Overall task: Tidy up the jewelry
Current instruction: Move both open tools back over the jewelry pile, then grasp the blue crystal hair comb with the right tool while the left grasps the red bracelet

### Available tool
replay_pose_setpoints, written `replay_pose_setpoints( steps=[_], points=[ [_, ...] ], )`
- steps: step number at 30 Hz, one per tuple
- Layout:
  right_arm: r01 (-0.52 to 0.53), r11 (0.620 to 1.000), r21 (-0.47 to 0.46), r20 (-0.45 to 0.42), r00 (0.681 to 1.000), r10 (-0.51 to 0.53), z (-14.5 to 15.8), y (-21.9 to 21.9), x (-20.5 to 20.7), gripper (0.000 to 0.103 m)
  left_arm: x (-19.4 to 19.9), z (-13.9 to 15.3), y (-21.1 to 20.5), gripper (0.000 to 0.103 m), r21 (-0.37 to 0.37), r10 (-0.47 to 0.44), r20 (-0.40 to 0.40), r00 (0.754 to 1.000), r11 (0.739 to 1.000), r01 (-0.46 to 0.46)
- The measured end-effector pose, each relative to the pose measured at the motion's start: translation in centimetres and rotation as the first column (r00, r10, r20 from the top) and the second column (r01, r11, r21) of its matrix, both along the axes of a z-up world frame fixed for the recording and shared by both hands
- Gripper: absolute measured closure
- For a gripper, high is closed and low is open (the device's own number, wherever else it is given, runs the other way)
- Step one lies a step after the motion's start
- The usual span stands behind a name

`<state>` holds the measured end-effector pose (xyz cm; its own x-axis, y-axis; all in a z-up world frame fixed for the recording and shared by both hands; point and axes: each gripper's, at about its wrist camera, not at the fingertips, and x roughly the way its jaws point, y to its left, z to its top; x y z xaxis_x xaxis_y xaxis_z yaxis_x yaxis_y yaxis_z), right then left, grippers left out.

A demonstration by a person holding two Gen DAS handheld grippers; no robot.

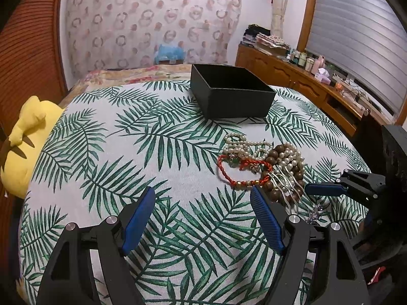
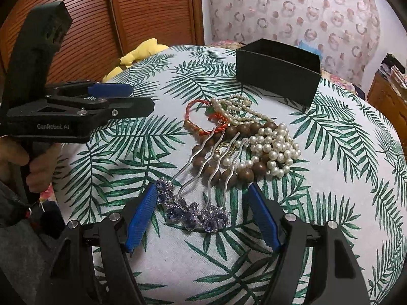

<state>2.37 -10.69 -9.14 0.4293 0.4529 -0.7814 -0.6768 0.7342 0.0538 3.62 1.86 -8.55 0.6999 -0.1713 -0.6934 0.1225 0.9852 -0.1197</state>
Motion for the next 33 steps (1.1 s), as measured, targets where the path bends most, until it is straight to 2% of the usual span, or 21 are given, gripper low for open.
replay_pose_setpoints(
  steps=[3,4,5,6,8,21,22,25,29,33],
  points=[
    [0.0,1.0,-0.019,0.018,1.0,0.001,-0.1,0.4,-0.1,0.03,0.0,-0.1,-0.1,0.029,0.0,0.0,-0.003,1.0,1.0,0.0],
    [0.0,0.999,-0.032,0.034,0.999,0.001,-0.1,0.5,-0.2,0.033,0.0,-0.1,-0.1,0.029,0.0,-0.001,-0.003,1.0,1.0,0.001],
    [0.004,0.999,-0.038,0.045,0.999,-0.002,-0.1,0.5,-0.3,0.043,0.0,-0.1,-0.1,0.029,0.0,-0.002,-0.003,1.0,1.0,0.002],
    [0.011,0.999,-0.037,0.049,0.999,-0.009,-0.1,0.4,-0.2,0.045,0.0,-0.2,-0.2,0.029,0.0,-0.002,-0.005,1.0,1.0,0.002],
    [0.015,1.0,-0.013,0.036,0.999,-0.014,0.0,-0.2,-0.1,0.046,0.1,-0.3,-0.3,0.029,-0.001,-0.005,-0.01,1.0,1.0,0.005],
    [0.039,0.995,0.095,0.089,0.995,-0.047,2.6,-3.3,0.4,0.046,1.7,-0.8,-1.3,0.029,-0.014,-0.05,-0.028,0.998,0.999,0.05],
    [0.039,0.994,0.101,0.088,0.995,-0.048,2.7,-3.4,0.4,0.046,2.1,-0.7,-1.4,0.031,-0.019,-0.058,-0.028,0.998,0.998,0.058],
    [0.046,0.992,0.116,0.091,0.994,-0.056,2.9,-3.9,0.6,0.046,3.5,-0.8,-1.7,0.049,-0.026,-0.073,-0.049,0.996,0.997,0.072],
    [0.046,0.991,0.124,0.095,0.994,-0.058,3.1,-4.1,0.8,0.046,5.0,-1.2,-2.3,0.065,-0.02,-0.09,-0.076,0.993,0.996,0.089],
    [0.045,0.991,0.129,0.102,0.993,-0.059,3.2,-4.3,0.9,0.046,5.9,-2.1,-2.9,0.074,-0.004,-0.096,-0.1,0.99,0.995,0.096]
  ],
)
